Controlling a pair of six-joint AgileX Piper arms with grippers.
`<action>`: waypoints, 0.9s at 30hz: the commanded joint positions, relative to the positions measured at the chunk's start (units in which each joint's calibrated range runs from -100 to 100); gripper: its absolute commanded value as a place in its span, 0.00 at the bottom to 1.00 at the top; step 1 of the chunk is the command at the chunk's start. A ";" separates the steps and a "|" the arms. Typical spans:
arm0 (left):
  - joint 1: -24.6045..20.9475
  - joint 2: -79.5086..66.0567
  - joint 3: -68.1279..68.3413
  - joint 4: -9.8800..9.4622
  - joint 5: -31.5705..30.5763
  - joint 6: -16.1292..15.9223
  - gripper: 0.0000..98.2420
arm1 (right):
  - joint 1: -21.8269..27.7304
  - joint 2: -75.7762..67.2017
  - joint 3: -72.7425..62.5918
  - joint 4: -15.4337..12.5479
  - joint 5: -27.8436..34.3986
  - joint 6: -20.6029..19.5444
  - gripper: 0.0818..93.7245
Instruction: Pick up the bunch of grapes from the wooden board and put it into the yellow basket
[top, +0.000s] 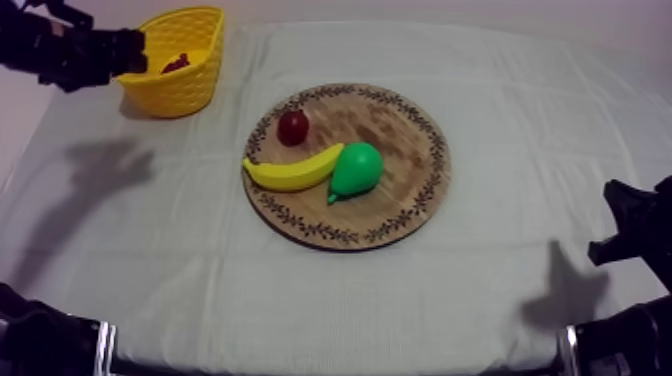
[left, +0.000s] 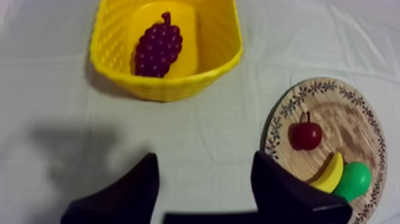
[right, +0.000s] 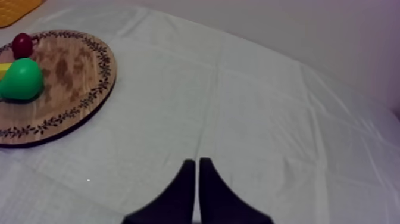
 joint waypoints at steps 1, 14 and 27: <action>-0.43 -5.02 4.32 0.07 0.14 0.13 0.54 | -0.01 0.00 0.03 0.01 0.00 0.01 0.00; -5.05 -25.02 24.09 0.46 -0.52 -0.59 0.08 | -0.01 0.00 0.03 0.01 0.00 0.02 0.00; -6.40 -46.37 44.69 2.00 -12.77 -5.96 0.00 | -0.01 0.00 0.03 0.01 0.00 0.01 0.00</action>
